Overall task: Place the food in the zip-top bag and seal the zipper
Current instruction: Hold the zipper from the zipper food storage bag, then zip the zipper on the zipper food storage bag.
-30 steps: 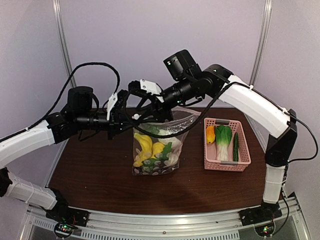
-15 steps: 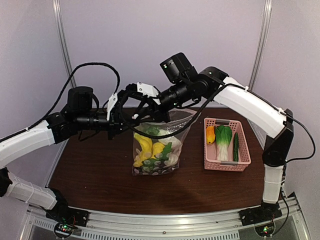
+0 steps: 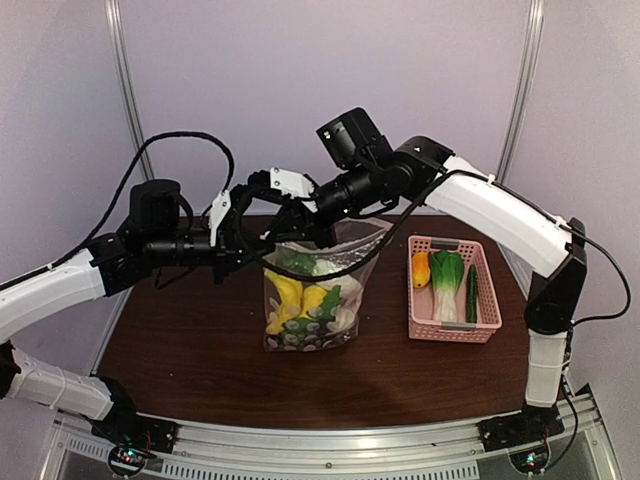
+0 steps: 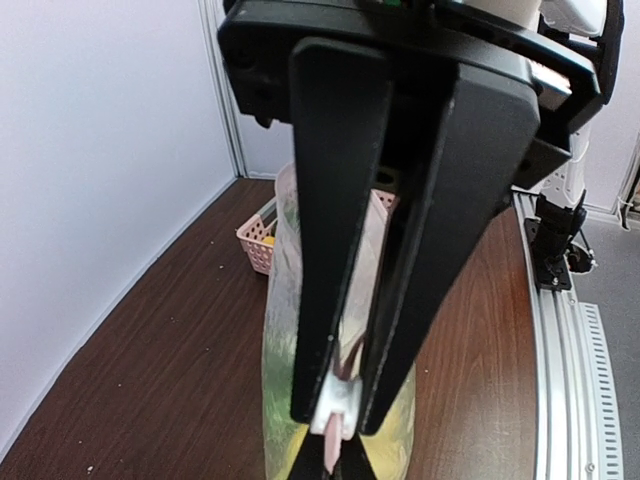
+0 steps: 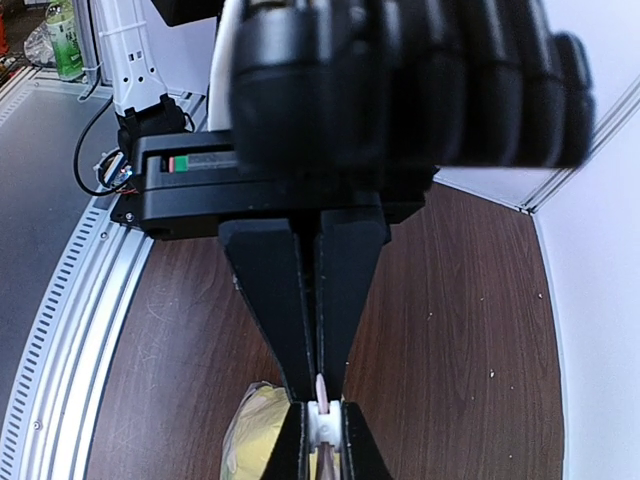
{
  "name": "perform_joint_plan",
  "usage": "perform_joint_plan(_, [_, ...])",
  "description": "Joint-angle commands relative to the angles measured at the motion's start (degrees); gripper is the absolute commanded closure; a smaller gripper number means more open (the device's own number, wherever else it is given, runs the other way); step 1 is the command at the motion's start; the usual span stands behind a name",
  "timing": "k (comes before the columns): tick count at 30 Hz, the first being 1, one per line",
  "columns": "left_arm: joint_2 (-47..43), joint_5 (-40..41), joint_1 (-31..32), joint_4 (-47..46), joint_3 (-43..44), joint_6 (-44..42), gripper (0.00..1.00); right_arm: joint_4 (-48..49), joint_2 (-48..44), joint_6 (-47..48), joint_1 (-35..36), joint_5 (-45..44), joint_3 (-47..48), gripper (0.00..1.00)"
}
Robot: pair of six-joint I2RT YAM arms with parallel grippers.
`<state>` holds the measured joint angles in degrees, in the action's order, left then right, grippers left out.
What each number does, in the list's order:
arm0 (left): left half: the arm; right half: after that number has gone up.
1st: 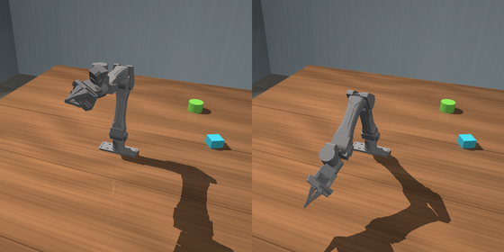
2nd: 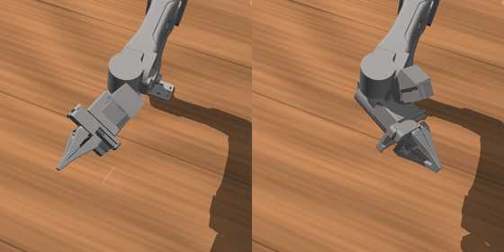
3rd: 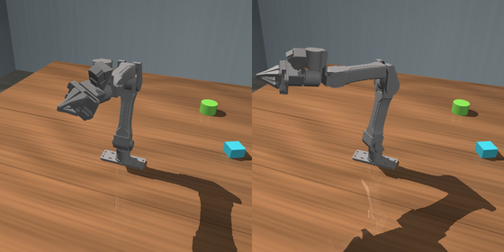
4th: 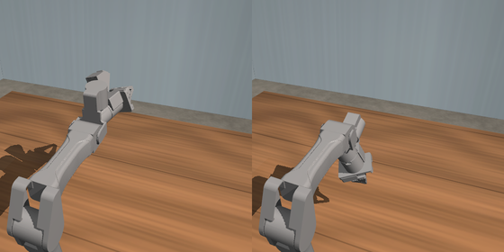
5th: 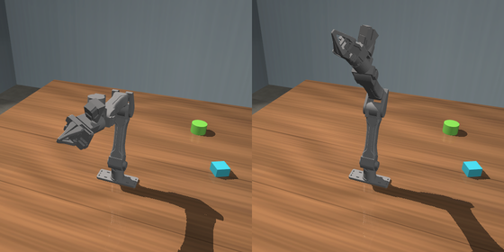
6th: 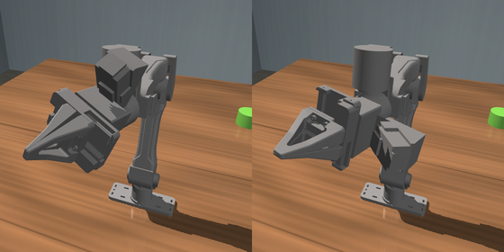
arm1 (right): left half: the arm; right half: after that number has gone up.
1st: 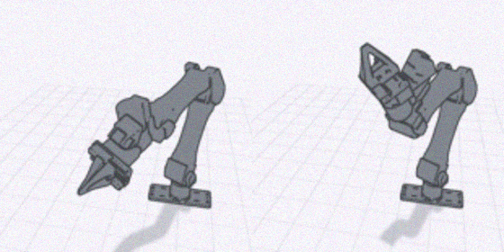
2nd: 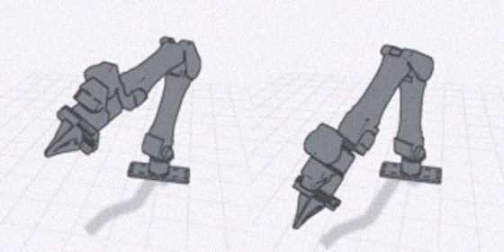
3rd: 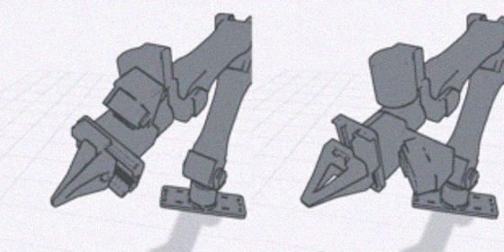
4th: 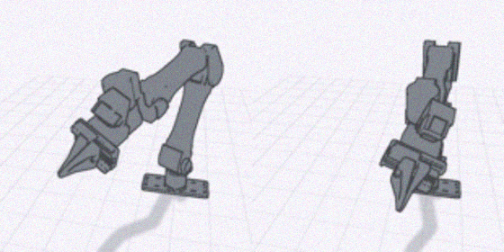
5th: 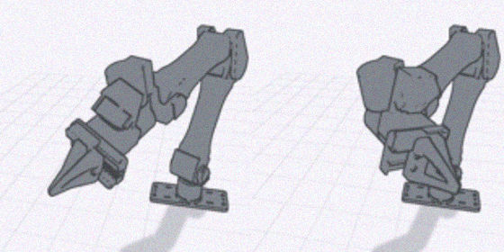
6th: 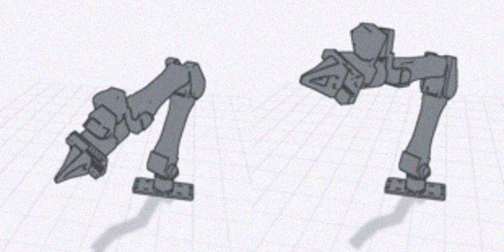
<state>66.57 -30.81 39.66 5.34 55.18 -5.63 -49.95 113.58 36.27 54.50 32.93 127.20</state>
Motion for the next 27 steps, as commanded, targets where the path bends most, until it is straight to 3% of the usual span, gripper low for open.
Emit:
perform_joint_plan(1, [-3.7,2.0,0.0,-7.5,-1.9,0.0,1.0,-2.0,-2.3,0.6,-2.4,-5.1,-1.6,0.99])
perform_joint_plan(15, [-4.0,3.5,-0.1,-6.7,-2.0,-1.7,1.0,-6.4,-6.9,5.3,-6.3,-12.2,-5.1,1.0])
perform_joint_plan(27, [-3.5,4.5,-0.1,-6.7,-2.2,-2.0,1.0,-14.9,-8.6,7.8,-12.5,-11.1,-6.4,0.98])
